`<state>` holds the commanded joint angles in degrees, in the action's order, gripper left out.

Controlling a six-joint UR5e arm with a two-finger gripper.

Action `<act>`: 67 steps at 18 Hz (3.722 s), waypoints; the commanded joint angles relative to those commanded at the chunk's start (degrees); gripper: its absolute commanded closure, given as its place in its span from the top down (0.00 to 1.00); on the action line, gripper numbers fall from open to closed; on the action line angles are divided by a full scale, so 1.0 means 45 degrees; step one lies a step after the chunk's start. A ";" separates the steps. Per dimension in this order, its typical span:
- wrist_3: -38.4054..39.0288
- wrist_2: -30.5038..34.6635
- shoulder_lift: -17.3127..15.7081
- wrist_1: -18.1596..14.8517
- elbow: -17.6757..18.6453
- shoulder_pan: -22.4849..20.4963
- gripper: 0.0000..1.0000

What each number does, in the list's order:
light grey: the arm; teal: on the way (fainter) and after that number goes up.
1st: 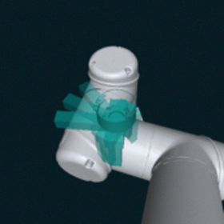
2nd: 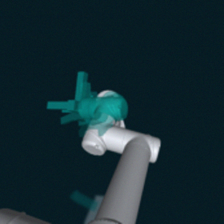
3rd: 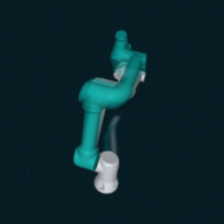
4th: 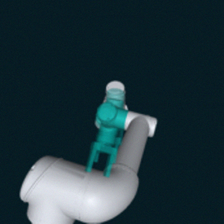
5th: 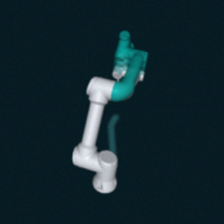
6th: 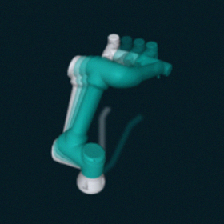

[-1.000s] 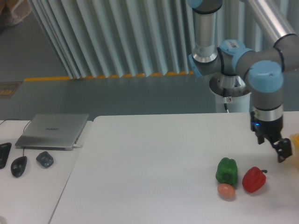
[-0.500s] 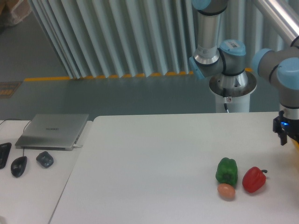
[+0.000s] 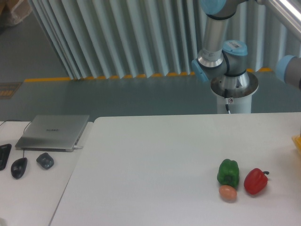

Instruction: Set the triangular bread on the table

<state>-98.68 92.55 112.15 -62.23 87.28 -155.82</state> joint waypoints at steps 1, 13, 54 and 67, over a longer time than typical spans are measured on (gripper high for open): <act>-0.1088 -0.0001 0.0039 0.0000 -0.0019 -0.0098 1.00; -0.0768 -0.0021 0.0820 0.0313 0.0097 -0.0158 1.00; 0.1201 -0.3827 -0.0585 -0.4900 -0.1406 -0.1017 0.10; 0.2903 -0.2490 -0.1308 -0.5352 -0.0255 0.1420 0.10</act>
<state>-85.61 81.35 106.26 -86.31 86.13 -149.43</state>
